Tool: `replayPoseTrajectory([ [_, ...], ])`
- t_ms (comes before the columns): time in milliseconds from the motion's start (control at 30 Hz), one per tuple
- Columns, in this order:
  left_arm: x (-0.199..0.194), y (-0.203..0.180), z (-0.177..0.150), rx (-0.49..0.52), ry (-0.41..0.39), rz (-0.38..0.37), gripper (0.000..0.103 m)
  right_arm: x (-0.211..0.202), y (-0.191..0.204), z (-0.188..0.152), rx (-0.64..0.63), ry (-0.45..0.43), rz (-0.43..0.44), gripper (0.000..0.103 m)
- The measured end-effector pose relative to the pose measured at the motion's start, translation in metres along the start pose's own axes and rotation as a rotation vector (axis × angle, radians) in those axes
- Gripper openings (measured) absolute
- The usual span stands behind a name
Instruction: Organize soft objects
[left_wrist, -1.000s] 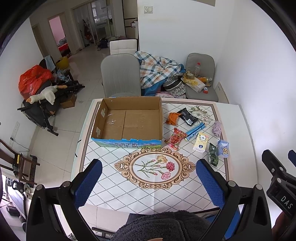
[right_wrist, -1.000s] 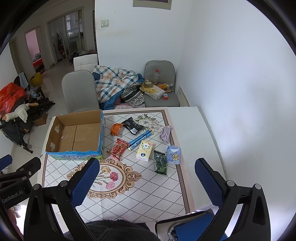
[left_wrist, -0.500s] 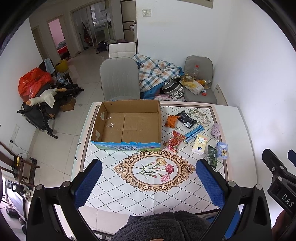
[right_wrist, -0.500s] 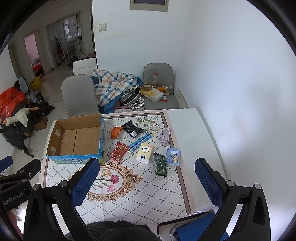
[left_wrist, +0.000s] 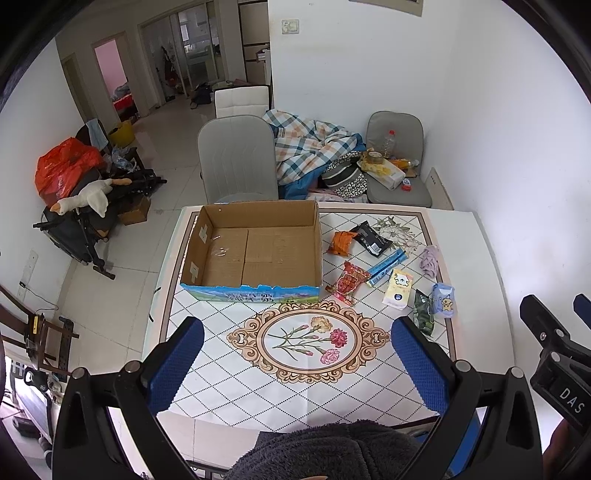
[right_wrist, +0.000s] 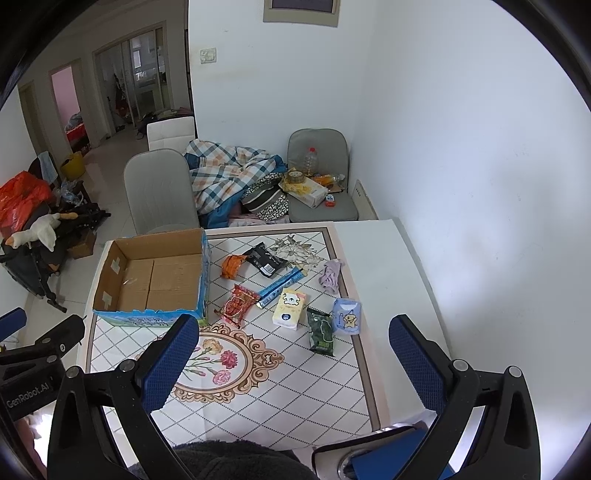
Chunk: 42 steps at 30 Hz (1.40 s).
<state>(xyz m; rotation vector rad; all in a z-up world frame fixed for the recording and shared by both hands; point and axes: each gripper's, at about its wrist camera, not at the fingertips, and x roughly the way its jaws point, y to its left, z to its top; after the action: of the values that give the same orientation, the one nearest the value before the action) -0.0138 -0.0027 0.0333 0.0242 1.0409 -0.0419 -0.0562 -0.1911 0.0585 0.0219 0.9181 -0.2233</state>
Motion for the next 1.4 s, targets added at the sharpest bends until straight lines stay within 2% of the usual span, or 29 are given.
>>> replayPoseTrajectory([
  [733, -0.003, 0.009, 0.002, -0.006, -0.017, 0.007, 0.103, 0.003, 0.005, 0.004, 0.0, -0.004, 0.005, 0.103],
  [1033, 0.009, 0.008, 0.008, -0.004, -0.01, -0.001, 0.103, 0.006, 0.007, 0.009, 0.007, 0.004, 0.007, 0.103],
  [1200, 0.046, -0.002, 0.032, 0.034, -0.022, 0.007, 0.103, 0.039, -0.016, 0.015, 0.067, 0.072, 0.005, 0.103],
  [1400, 0.137, -0.038, 0.062, 0.138, 0.096, -0.036, 0.103, 0.124, -0.075, 0.018, 0.161, 0.225, -0.027, 0.103],
])
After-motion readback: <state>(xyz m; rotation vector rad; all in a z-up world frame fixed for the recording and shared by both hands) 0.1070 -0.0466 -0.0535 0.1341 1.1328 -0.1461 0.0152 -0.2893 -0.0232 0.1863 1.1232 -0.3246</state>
